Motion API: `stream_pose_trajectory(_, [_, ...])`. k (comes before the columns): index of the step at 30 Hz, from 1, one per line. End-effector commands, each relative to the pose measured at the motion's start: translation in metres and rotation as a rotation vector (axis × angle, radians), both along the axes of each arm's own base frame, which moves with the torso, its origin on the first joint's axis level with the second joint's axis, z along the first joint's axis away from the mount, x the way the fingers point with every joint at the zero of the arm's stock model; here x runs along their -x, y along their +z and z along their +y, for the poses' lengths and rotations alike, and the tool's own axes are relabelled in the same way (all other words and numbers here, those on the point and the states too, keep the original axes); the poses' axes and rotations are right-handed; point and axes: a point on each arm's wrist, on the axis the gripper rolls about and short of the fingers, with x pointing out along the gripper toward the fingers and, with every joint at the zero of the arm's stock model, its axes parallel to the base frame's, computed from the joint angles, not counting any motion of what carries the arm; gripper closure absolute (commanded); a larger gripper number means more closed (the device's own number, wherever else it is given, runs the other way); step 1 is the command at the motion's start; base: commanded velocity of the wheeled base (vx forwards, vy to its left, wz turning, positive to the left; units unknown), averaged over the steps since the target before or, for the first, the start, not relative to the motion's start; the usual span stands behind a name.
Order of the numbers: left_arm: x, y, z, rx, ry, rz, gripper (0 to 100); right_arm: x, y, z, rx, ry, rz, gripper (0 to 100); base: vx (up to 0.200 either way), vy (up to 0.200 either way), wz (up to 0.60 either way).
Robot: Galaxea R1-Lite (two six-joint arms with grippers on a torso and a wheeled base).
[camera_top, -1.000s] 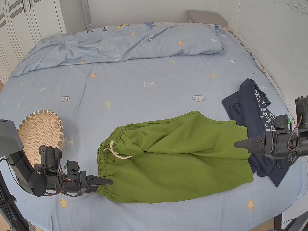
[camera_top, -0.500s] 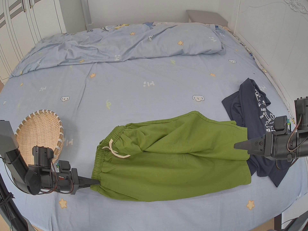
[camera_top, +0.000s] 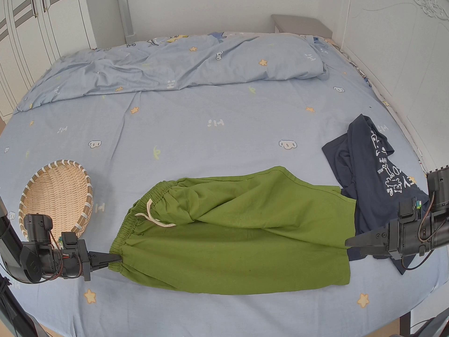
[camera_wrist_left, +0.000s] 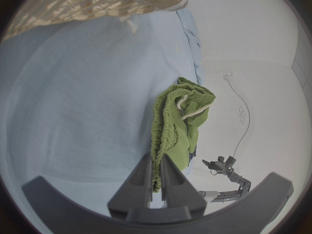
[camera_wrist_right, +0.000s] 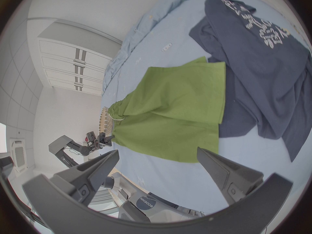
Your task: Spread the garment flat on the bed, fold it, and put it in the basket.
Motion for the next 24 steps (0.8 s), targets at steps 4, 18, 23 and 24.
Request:
stream_pose_trajectory(4, [0.001, 0.001, 0.001, -0.008, -0.003, -0.019, 100, -0.013, -0.045, -0.020, 0.010, 0.015, 0.149, 0, 0.000, 0.000, 0.00])
stream_pose_trajectory(18, [-0.003, 0.001, 0.002, -0.010, -0.003, -0.025, 100, -0.018, -0.097, -0.030, 0.021, 0.111, 0.149, 0, 0.000, 0.000, 0.00])
stream_pose_trajectory(23, [-0.003, 0.001, 0.002, -0.009, -0.004, -0.023, 100, -0.022, -0.103, -0.024, 0.025, 0.138, 0.128, 0, 0.000, 0.000, 0.00])
stream_pose_trajectory(24, [-0.003, 0.001, 0.002, -0.009, -0.004, -0.023, 100, -0.022, -0.104, -0.023, 0.025, 0.142, 0.133, 0, 0.000, 0.000, 0.00])
